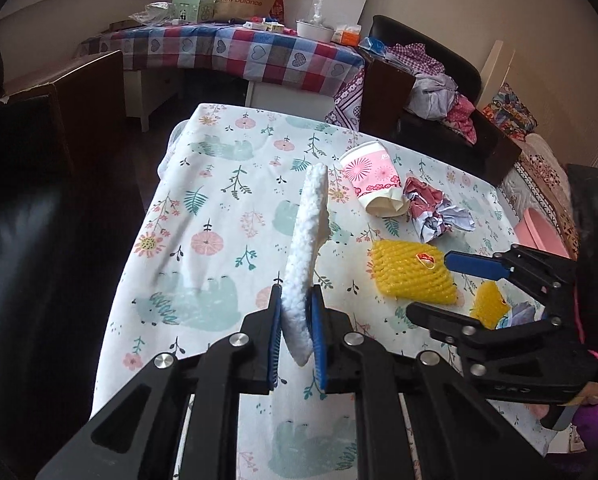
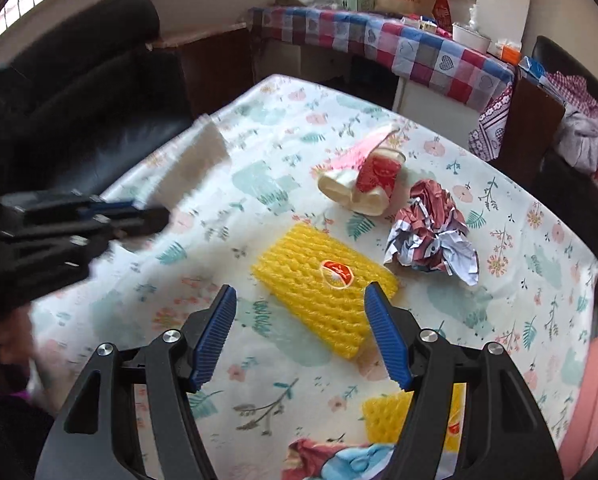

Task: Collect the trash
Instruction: 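Grasp the white foam strip with the left tool while the right grasps the yellow foam net, then carry the foam strip and foam net over the pink bucket, then open both tools to drop the foam pieces into the bucket, then move both tools back over the table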

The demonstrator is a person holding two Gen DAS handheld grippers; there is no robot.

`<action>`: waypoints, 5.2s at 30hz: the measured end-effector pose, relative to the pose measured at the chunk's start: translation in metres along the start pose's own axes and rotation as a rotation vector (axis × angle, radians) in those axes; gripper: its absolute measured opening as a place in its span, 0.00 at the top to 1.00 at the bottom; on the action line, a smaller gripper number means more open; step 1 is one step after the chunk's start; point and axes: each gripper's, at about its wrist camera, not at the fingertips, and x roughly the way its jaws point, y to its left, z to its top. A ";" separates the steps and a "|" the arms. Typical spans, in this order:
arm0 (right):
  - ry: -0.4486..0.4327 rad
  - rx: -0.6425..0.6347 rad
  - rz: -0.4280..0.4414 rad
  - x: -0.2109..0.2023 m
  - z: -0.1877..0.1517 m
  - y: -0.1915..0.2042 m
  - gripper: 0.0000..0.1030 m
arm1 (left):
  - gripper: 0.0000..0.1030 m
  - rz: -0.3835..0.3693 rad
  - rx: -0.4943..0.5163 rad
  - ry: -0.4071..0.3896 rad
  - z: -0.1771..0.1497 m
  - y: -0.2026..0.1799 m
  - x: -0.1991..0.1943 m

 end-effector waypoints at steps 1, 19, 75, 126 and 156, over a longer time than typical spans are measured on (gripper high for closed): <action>0.005 0.009 -0.015 0.003 -0.001 -0.003 0.56 | 0.88 -0.004 -0.001 -0.007 -0.001 -0.002 -0.003; -0.232 0.349 0.165 -0.094 -0.058 -0.047 0.84 | 0.88 -0.072 0.057 -0.068 -0.005 -0.039 -0.033; -0.535 0.710 -0.107 -0.200 -0.195 -0.168 0.84 | 0.88 -0.359 0.385 -0.071 0.019 -0.270 -0.011; -0.433 0.886 -0.350 -0.168 -0.226 -0.272 0.62 | 0.55 -0.431 0.441 0.053 0.032 -0.408 0.079; -0.292 0.596 0.051 -0.125 -0.156 -0.100 0.51 | 0.52 -0.141 0.241 -0.109 -0.008 -0.106 -0.047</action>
